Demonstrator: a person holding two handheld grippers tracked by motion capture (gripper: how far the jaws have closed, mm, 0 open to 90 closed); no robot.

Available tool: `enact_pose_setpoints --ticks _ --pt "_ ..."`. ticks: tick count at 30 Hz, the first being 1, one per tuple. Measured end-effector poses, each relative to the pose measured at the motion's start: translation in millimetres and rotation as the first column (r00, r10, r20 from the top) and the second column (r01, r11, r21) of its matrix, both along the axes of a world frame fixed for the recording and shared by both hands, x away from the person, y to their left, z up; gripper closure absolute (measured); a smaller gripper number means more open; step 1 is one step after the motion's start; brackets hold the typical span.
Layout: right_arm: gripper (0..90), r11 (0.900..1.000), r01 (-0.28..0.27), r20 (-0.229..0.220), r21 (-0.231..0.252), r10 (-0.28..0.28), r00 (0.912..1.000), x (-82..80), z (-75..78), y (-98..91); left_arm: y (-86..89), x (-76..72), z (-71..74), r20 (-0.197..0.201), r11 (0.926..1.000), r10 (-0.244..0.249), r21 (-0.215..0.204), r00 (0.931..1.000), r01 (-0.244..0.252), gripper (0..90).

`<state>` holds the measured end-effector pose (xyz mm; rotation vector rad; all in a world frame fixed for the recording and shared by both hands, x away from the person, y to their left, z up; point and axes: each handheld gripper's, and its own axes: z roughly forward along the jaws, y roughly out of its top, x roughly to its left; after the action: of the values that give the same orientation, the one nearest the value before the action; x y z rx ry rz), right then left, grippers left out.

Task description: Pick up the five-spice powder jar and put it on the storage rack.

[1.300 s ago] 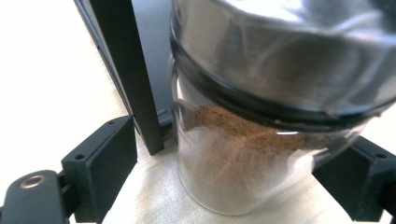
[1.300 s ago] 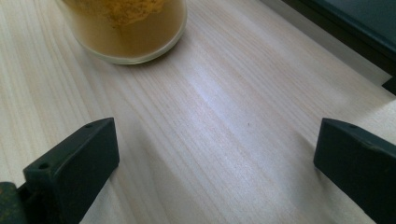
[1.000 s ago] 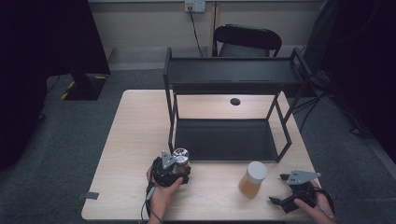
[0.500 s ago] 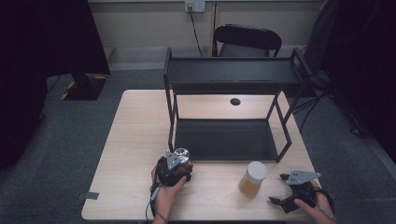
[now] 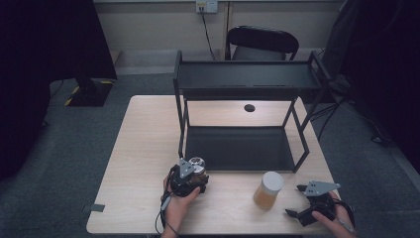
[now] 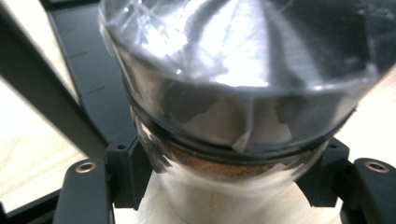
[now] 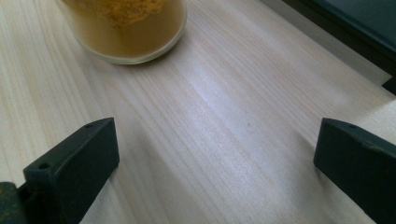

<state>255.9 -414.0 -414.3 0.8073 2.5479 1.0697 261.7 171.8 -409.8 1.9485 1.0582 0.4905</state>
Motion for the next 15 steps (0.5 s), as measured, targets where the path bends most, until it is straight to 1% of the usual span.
enact_pose_setpoints --ticks 1,4,8,10,13,15 --pt "0.0 1.0 0.0 0.0 0.0 0.0 1.0 0.0 0.0 0.0 -0.4 0.8 1.4 -0.001 1.0 -0.005 -0.005 1.0 0.005 30.9" --pt "0.0 1.0 0.0 0.0 0.0 0.0 1.0 0.0 0.0 0.0 -1.4 5.1 8.0 -0.004 0.9995 -0.032 0.008 0.9995 0.032 30.9" --pt "0.0 1.0 0.0 0.0 0.0 0.0 1.0 0.0 0.0 0.0 -1.0 11.4 14.4 -0.015 0.9984 -0.056 -0.009 0.9983 0.056 30.9" --pt "0.0 1.0 0.0 0.0 0.0 0.0 1.0 0.0 0.0 0.0 -1.3 14.2 18.1 -0.016 0.9974 -0.072 -0.004 0.9973 0.072 30.9" --pt "0.0 1.0 0.0 0.0 0.0 0.0 1.0 0.0 0.0 0.0 -0.3 19.6 23.0 -0.026 0.9954 -0.093 -0.024 0.9953 0.092 30.9" --pt "0.0 1.0 0.0 0.0 0.0 0.0 1.0 0.0 0.0 0.0 -0.5 22.1 26.5 -0.025 0.9944 -0.101 -0.032 0.9945 0.101 30.9"
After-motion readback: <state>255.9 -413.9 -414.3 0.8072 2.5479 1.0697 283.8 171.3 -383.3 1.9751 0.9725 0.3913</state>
